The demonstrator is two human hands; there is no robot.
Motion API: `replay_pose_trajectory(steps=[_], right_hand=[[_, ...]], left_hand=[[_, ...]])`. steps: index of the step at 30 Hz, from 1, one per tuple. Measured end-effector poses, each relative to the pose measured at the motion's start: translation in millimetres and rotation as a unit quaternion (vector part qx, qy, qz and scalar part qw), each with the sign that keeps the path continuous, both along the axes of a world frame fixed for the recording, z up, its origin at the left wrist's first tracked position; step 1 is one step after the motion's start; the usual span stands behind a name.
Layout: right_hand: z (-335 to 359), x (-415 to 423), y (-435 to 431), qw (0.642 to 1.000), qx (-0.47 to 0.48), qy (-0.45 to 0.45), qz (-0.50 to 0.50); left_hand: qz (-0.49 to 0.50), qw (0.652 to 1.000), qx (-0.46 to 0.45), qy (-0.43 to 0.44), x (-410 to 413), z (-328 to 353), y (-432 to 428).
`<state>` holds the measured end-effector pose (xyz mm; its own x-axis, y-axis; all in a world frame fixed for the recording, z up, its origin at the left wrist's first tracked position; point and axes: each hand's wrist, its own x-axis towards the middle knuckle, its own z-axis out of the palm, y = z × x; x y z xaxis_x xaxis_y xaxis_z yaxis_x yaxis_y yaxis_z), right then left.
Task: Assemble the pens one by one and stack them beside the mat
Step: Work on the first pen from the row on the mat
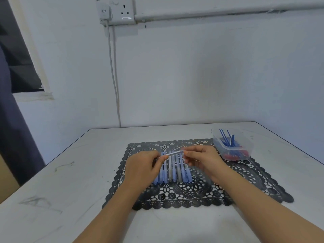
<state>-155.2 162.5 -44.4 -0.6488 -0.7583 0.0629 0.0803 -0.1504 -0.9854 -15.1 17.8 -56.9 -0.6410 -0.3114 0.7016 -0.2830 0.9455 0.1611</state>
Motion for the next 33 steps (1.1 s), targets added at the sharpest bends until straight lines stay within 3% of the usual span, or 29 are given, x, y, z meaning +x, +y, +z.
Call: replay_pose_trajectory(steps=[4,13,17,24,33], right_hand=[[6,2,3,0.997,-0.006,-0.078,0.03],[16,24,5,0.948,-0.067,-0.304,-0.058],[3,26,1,0.951,-0.077,-0.294,-0.061],[-2,18,-3,0.982,-0.027,-0.185,-0.025],[0,14,-4,0.982,-0.053,-0.182,-0.009]], left_hand=[[-0.001,1.0,-0.011,0.017,-1,1,1],[-0.033,0.997,-0.029,0.061,-3,4,9],[-0.034,0.997,-0.031,0.062,-1,4,7],[-0.036,0.997,-0.029,0.056,1,7,5],[-0.03,0.999,-0.018,0.039,0,6,2]])
